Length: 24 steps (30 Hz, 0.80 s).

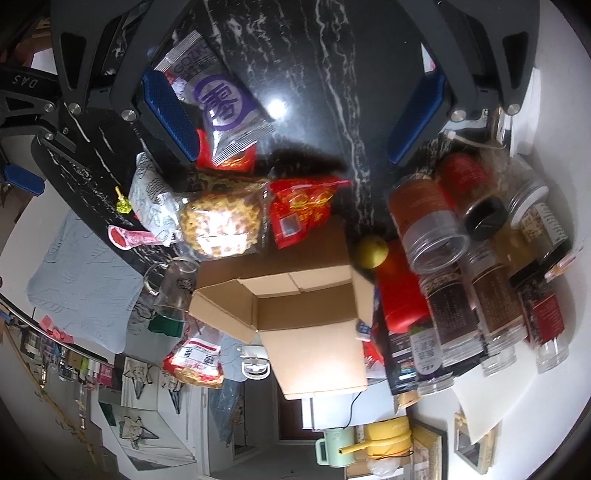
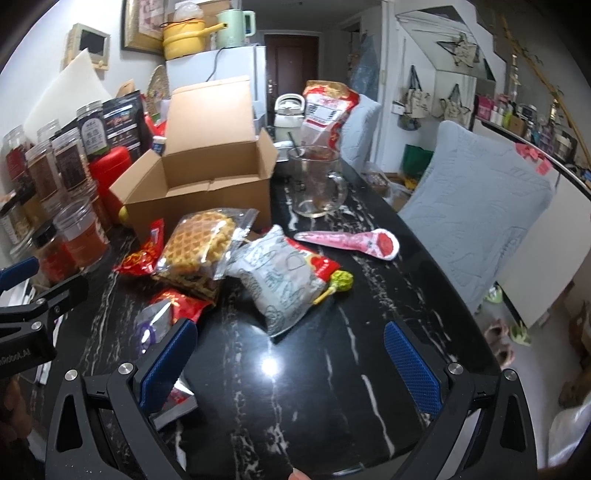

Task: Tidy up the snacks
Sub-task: 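Grasp the purple-and-white GOZM chip bag with the right gripper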

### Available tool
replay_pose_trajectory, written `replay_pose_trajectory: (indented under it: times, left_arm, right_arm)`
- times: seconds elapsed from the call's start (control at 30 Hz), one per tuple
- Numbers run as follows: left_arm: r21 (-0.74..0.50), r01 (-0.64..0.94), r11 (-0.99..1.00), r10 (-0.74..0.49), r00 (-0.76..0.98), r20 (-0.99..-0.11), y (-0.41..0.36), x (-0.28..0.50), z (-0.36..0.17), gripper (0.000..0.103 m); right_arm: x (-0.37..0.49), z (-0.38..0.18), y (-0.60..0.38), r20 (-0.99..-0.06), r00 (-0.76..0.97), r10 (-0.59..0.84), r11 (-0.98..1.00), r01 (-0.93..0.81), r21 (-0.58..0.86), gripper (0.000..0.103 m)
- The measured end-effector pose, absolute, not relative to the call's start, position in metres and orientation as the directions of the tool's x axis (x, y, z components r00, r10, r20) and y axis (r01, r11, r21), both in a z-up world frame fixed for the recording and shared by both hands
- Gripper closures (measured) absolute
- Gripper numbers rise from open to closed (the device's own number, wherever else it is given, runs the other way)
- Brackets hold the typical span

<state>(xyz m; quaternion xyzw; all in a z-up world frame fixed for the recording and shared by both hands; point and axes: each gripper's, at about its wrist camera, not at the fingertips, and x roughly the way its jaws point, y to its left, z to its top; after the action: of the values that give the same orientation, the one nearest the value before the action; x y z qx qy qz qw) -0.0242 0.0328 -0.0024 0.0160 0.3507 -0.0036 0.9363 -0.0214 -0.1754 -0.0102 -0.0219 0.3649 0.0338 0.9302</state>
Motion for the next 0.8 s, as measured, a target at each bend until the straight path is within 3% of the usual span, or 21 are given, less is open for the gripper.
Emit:
replay_pose_trajectory:
  times: [0.53, 0.8]
  left_arm:
    - [-0.002, -0.07, 0.998, 0.048, 0.706, -0.707, 0.081, -0.034, -0.032, 0.0]
    - [-0.018, -0.111, 0.994, 0.063, 0.686, -0.725, 0.101, -0.038, -0.044, 0.0]
  right_arm:
    - [-0.015, -0.048, -0.111, -0.743, 0.627, 0.235, 0.943, -0.331, 0.019, 0.0]
    - [-0.008, -0.076, -0.076, -0.794, 0.524, 0.308, 0.895, -0.442, 0.056, 0.015]
